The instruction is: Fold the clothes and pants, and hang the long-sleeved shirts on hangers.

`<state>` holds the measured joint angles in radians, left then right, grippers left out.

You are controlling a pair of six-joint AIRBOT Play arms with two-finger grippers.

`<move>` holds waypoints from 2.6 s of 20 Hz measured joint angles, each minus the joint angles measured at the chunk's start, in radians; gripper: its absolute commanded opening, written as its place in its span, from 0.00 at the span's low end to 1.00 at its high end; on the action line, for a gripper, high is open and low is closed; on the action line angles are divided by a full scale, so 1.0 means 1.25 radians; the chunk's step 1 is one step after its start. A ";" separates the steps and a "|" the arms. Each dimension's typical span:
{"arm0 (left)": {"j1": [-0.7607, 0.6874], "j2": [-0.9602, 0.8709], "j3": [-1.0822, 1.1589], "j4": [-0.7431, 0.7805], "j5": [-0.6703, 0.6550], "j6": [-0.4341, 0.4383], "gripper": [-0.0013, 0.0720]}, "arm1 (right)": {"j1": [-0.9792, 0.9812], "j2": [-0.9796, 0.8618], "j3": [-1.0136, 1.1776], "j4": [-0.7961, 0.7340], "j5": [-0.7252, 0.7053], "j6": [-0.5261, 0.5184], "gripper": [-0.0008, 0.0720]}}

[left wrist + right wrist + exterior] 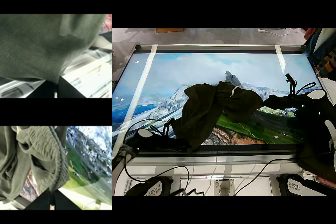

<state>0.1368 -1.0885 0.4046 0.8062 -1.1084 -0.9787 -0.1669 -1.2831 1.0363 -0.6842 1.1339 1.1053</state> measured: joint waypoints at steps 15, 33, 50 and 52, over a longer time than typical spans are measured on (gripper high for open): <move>0.214 -0.002 0.719 -0.005 0.414 -0.245 0.03 | -0.001 0.009 0.466 -0.426 -0.114 0.219 0.05; 0.435 -0.016 0.564 0.623 0.046 -0.163 0.04 | -0.065 0.183 0.232 -0.706 0.291 0.313 0.05; 0.451 -0.024 0.478 0.826 0.151 -0.028 0.04 | -0.065 0.482 -0.257 -0.685 0.481 0.321 0.05; 0.449 -0.024 0.524 0.820 0.189 -0.027 0.04 | -0.065 0.484 -0.259 -0.685 0.496 0.321 0.05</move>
<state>0.6979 -1.1187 1.0595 1.8309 -0.8722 -1.0130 -0.2485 -0.6785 0.7128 -1.5398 1.7538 1.5070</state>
